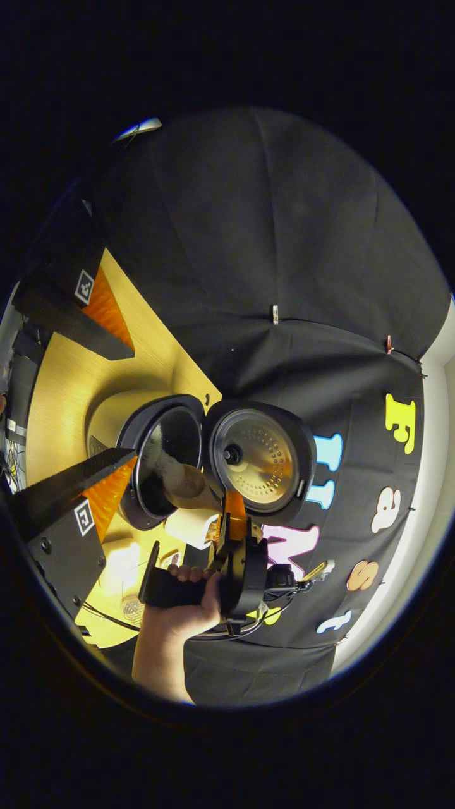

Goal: Close the left gripper, press the button to open the rice cooker; take a wooden spoon from the chopstick holder with the right hand, scoop a spoonful of rice and pour it into the rice cooker, then put the wooden spoon back into the chopstick holder.

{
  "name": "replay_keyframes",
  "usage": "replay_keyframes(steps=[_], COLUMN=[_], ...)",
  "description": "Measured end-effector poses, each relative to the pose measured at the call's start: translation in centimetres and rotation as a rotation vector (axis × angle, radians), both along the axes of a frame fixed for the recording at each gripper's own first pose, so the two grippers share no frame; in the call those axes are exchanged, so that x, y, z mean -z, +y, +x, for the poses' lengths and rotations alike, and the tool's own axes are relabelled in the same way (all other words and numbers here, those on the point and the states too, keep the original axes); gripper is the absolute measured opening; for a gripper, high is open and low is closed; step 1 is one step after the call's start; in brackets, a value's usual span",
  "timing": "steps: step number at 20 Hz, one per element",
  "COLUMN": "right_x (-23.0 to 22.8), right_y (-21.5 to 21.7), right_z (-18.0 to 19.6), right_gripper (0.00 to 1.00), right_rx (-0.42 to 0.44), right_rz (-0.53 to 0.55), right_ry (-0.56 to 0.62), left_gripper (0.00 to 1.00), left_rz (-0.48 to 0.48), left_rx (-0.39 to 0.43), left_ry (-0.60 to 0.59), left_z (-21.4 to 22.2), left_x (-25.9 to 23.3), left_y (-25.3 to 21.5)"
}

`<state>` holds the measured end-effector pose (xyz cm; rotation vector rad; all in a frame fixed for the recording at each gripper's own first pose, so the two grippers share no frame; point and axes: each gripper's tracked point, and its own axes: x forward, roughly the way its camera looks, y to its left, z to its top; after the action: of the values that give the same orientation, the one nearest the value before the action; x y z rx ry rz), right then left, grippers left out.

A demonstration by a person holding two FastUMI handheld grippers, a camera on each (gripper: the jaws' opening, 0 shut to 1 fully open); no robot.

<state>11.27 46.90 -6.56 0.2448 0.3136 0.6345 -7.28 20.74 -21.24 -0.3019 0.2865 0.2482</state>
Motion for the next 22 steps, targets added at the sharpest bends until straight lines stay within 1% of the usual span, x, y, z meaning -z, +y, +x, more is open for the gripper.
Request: replay_keyframes(steps=[4, 9, 10, 11, 12, 13, 14, 15, 17, 18, 19, 20, 22], right_x=[0.4, 1.1, 1.3, 1.6, 1.7, 1.6, 1.6, 1.9, 2.1, 2.2, 2.0, 1.8, 0.8], right_y=[1.5, 2.3, 2.7, 3.2, 3.5, 3.7, 4.0, 4.1, 4.2, 4.1, 3.7, 3.2, 2.0], right_z=[-1.3, -2.2, -3.0, -4.1, -4.8, -5.0, -5.3, -5.5, -5.6, -5.6, -5.4, -4.9, -3.9], right_gripper=[0.15, 0.15, 0.15, 0.11, 0.15, 0.15, 0.15, 0.15, 0.15, 0.15, 0.15, 0.15, 0.15], right_rx=[-0.091, -0.201, -0.225, -0.244, -0.264, -0.278, -0.292, -0.302, -0.309, -0.302, -0.287, -0.265, -0.214], right_rz=[-0.106, -0.234, -0.251, -0.267, -0.281, -0.294, -0.305, -0.315, -0.307, -0.290, -0.268, -0.239, -0.177], right_ry=[-0.105, -0.236, -0.256, -0.269, -0.286, -0.302, -0.317, -0.327, -0.321, -0.297, -0.267, -0.232, -0.183], left_gripper=[0.95, 0.96, 0.96, 0.96, 0.95, 0.96, 0.93, 0.96, 0.96, 0.96, 0.93, 0.96, 0.96], left_rz=[-0.006, -0.003, -0.002, -0.003, -0.006, -0.005, -0.001, 0.005, 0.014, 0.019, 0.023, 0.025, 0.023], left_rx=[-0.007, 0.000, 0.000, 0.000, 0.001, 0.001, 0.001, 0.001, 0.005, 0.009, 0.012, 0.016, 0.024], left_ry=[0.004, 0.008, 0.007, 0.006, 0.003, -0.001, -0.002, 0.000, 0.000, 0.000, 0.000, -0.002, -0.012], left_z=[-0.2, -0.6, -0.6, -0.5, -0.4, -0.4, -0.4, -0.4, -0.4, -0.5, -0.3, -0.3, 0.1], left_x=[0.2, 0.5, 0.4, 0.5, 0.3, 0.3, 0.3, 0.3, 0.2, 0.3, 0.2, 0.2, -0.1], left_y=[0.0, -0.5, -0.5, -0.6, -0.8, -0.9, -0.8, -0.8, -1.0, -1.2, -1.2, -1.4, -1.8])
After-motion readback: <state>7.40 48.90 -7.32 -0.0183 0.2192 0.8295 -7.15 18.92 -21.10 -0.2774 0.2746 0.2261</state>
